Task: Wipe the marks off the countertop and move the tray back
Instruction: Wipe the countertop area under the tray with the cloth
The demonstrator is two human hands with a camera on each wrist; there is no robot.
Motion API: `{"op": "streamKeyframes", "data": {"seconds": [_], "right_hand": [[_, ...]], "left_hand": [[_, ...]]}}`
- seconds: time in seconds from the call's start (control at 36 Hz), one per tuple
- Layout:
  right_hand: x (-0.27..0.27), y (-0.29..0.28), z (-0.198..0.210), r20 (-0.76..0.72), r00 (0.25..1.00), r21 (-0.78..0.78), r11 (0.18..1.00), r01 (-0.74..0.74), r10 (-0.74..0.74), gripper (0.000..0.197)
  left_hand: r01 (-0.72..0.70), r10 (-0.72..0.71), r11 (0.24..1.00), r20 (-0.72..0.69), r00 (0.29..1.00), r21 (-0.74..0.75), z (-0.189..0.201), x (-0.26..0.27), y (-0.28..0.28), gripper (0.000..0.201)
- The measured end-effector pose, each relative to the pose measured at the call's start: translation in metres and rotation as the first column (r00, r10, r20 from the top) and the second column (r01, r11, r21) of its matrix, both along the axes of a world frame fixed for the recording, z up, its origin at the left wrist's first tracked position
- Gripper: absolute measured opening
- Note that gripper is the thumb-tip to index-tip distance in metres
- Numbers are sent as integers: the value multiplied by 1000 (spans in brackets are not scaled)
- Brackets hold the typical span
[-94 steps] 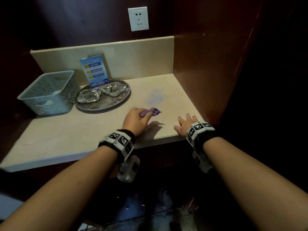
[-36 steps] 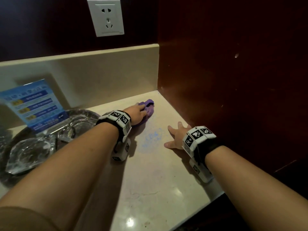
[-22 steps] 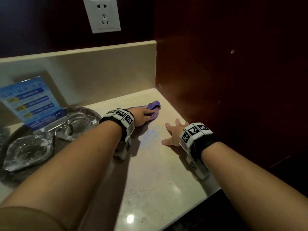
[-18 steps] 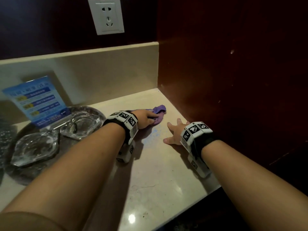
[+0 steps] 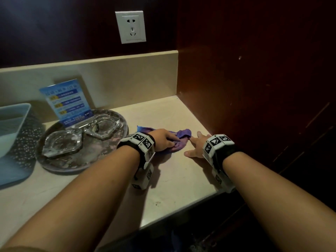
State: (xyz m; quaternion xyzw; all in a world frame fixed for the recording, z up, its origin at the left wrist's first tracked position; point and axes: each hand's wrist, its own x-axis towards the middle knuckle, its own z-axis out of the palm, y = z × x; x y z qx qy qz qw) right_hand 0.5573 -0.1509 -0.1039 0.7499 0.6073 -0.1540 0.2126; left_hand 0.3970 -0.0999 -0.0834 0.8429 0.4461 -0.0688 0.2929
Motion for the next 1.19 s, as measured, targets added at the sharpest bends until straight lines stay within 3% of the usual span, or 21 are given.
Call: {"op": "streamKeyframes", "data": {"seconds": [0.64, 0.83, 1.06, 1.19], "right_hand": [[3, -61, -8, -107, 994, 72, 997, -15, 23, 82], [0, -68, -7, -95, 995, 45, 999, -16, 20, 85], [-1, -68, -7, -78, 997, 45, 999, -20, 23, 87], [0, -66, -5, -68, 997, 17, 1000, -20, 21, 86]], "left_hand": [[-90, 93, 995, 75, 993, -45, -1, -15, -88, 36], [-92, 86, 993, 87, 992, 67, 1, -18, -99, 30], [-310, 248, 936, 314, 916, 167, 26, -48, -60, 28], [-416, 328, 879, 335, 883, 235, 21, -58, -36, 25]]}}
